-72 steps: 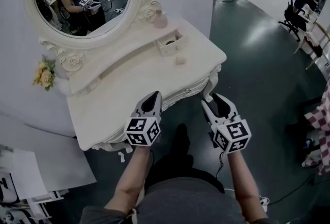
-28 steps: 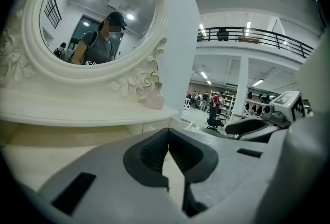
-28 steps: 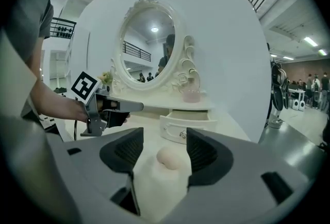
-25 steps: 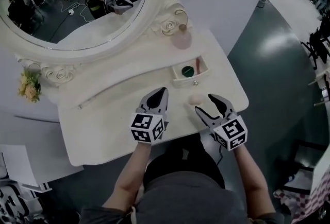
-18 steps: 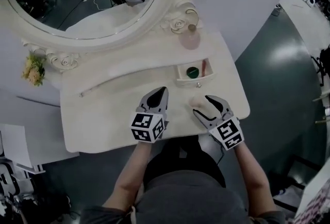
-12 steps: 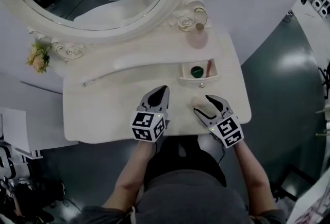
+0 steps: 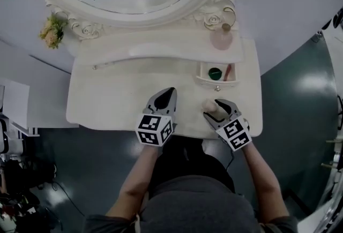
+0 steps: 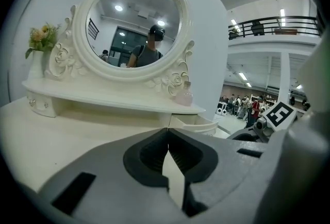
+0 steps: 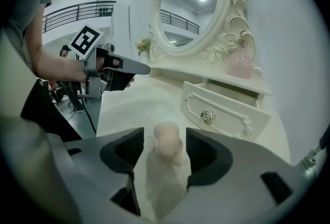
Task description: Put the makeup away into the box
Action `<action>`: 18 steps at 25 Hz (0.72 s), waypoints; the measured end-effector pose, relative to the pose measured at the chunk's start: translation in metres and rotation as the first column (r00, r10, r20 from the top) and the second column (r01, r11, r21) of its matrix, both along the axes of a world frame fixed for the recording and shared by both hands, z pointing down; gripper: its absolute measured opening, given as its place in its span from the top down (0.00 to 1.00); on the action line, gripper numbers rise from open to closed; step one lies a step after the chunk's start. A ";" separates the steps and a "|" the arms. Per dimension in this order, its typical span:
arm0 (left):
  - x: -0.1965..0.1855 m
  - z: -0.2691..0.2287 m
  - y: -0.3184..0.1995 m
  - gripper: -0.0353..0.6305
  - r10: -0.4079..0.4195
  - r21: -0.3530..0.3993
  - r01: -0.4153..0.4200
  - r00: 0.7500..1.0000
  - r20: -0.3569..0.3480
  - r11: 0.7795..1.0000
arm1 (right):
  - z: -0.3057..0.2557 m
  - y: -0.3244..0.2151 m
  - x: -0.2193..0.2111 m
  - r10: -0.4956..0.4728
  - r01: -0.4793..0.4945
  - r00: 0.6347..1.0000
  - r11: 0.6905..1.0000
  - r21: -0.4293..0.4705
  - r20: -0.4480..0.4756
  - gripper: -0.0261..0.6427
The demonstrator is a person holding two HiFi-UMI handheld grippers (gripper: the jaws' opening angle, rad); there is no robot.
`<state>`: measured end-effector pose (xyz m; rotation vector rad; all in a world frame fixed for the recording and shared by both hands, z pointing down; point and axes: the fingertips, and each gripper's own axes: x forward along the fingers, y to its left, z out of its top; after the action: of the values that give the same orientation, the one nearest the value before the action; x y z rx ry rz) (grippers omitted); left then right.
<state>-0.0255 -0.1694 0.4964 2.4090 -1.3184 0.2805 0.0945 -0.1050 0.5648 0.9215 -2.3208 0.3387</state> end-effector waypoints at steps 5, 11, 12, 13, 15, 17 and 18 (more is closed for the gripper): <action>-0.013 0.003 0.008 0.94 -0.058 -0.009 0.058 0.998 0.005 0.998 | 0.008 -0.001 -0.002 -0.042 0.042 0.998 0.999 -0.012 -0.040 0.58; -0.024 0.007 0.019 0.94 -0.108 -0.021 0.108 0.994 0.003 0.994 | 0.017 -0.003 -0.001 -0.059 0.057 0.995 0.998 -0.026 -0.082 0.64; -0.026 0.008 0.021 0.94 -0.115 -0.023 0.115 0.993 0.004 0.993 | 0.017 -0.004 -0.001 -0.061 0.059 0.994 0.998 -0.025 -0.088 0.64; -0.028 0.008 0.022 0.94 -0.122 -0.023 0.122 0.993 0.004 0.992 | 0.017 -0.005 -0.002 -0.061 0.059 0.994 0.998 -0.022 -0.092 0.65; -0.031 0.007 0.024 0.94 -0.133 -0.023 0.133 0.991 0.004 0.991 | 0.017 -0.006 -0.001 -0.060 0.059 0.994 0.998 -0.017 -0.096 0.68; -0.033 0.007 0.026 0.94 -0.140 -0.023 0.140 0.990 0.005 0.990 | 0.018 -0.005 0.000 -0.063 0.062 0.993 0.998 -0.017 -0.098 0.70; -0.034 0.007 0.027 0.94 -0.143 -0.022 0.143 0.990 0.006 0.989 | 0.018 -0.005 0.000 -0.065 0.064 0.993 0.998 -0.015 -0.101 0.70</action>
<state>-0.0598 -0.1422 0.5035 2.2828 -1.4737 0.2600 0.0945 -0.1098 0.5828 0.8368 -2.2479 0.2725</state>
